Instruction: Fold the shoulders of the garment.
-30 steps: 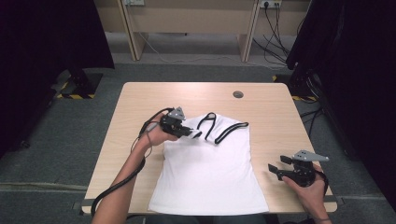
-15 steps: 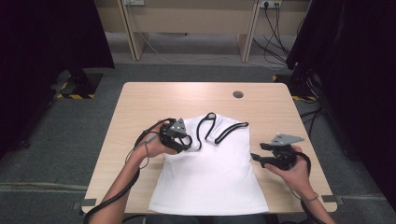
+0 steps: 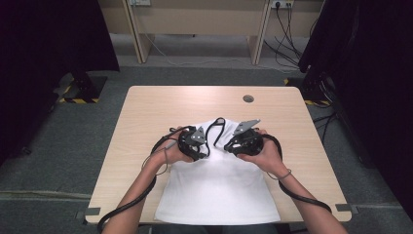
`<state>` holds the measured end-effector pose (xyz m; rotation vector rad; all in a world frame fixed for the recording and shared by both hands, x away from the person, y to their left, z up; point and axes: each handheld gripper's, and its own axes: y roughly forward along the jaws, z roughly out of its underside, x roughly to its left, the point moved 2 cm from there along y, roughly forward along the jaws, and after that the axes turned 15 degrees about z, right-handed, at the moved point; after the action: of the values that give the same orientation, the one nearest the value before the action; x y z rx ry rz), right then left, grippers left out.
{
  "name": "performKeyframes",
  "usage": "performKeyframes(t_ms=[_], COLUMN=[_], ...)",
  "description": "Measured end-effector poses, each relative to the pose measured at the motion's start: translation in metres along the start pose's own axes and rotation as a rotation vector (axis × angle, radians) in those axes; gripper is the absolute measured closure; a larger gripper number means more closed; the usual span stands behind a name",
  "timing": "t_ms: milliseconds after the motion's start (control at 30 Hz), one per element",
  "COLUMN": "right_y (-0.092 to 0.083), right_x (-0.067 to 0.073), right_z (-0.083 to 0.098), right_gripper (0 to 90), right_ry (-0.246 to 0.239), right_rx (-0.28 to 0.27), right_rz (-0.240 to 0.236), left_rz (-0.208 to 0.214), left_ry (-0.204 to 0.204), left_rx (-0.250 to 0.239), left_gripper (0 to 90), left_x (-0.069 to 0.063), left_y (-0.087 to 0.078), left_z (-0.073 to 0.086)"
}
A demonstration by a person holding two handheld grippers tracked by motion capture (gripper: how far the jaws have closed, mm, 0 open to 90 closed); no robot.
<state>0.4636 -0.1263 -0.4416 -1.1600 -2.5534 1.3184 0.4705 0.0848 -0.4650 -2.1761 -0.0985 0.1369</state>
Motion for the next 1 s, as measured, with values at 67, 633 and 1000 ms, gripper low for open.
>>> performKeyframes(t_ms=[67,633,1000], right_y=[0.009,0.034,0.014], right_x=[0.004,0.006,0.003], right_z=[-0.002,0.004,0.006], right_gripper=[63.2,85.0,85.6], right_ry=[-0.02,-0.022,-0.009], right_rx=[0.019,0.077,0.03], right_rz=[-0.002,0.014,-0.013], left_rz=[0.031,0.051,0.024], left_ry=[-0.02,-0.05,-0.044], left_rx=[0.012,-0.024,-0.07], left_gripper=[53.8,70.6,76.5], left_x=[-0.001,-0.001,-0.001], left_y=[0.003,0.009,0.005], left_z=[0.003,0.004,0.002])
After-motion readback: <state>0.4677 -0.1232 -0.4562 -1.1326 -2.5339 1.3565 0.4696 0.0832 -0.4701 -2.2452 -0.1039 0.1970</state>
